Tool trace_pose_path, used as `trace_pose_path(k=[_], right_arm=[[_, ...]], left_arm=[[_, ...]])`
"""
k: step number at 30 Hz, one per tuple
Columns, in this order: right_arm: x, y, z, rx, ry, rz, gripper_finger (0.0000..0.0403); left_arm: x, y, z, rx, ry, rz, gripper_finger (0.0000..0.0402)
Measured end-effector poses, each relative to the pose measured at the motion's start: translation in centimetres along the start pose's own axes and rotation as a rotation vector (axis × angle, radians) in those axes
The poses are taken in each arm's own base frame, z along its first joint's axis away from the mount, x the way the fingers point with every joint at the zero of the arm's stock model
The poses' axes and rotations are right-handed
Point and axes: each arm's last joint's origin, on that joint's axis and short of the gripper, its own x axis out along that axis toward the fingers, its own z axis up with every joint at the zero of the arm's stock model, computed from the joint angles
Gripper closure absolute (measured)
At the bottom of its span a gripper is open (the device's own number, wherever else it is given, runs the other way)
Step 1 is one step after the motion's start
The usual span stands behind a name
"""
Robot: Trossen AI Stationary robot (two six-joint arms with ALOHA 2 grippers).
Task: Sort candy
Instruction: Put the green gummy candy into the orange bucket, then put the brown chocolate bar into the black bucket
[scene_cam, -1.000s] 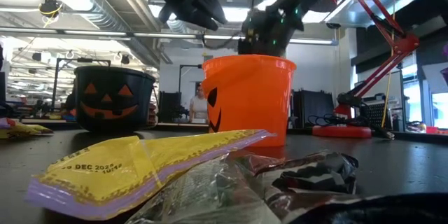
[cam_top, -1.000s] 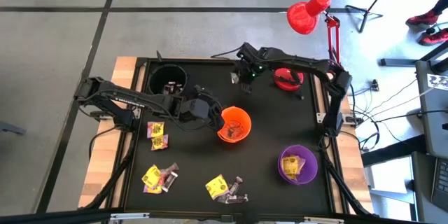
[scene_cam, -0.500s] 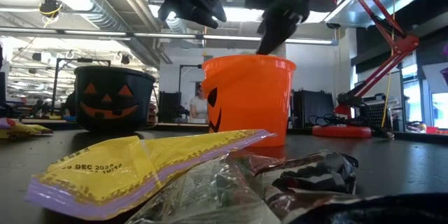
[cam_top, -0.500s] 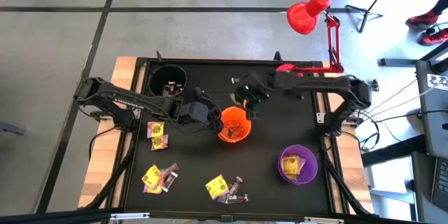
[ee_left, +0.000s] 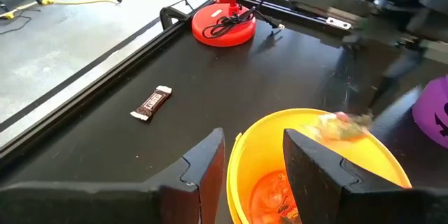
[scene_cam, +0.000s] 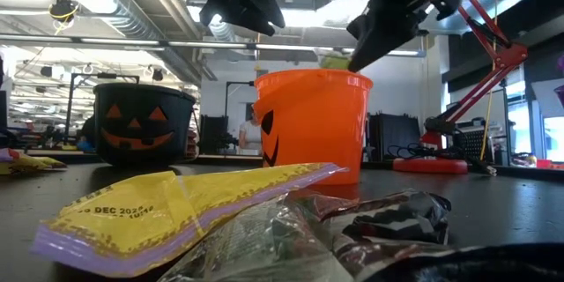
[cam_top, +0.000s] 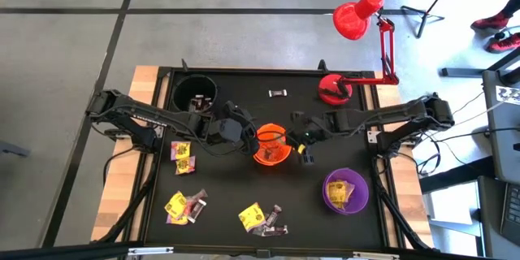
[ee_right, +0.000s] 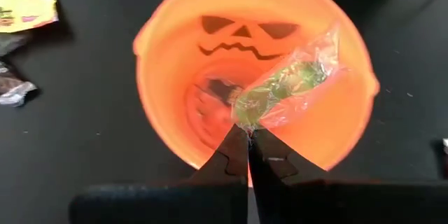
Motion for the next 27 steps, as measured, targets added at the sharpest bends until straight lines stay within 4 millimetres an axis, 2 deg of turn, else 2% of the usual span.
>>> trace_pose_path(k=[7,12,27], right_arm=[[0.11,1.2,0.59,-0.027,-0.057,0.018,0.0403],[0.11,1.08,0.87,-0.007,-0.087,0.013,0.0397],[0.07,0.95,0.77,-0.02,-0.072,-0.032,0.032]], left_arm=[[0.0,0.0,0.01,-0.001,-0.001,0.0,0.0265],[0.0,-0.01,0.02,-0.001,-0.002,0.0,0.0265],[0.01,0.01,0.01,0.003,-0.001,0.0,0.0265]])
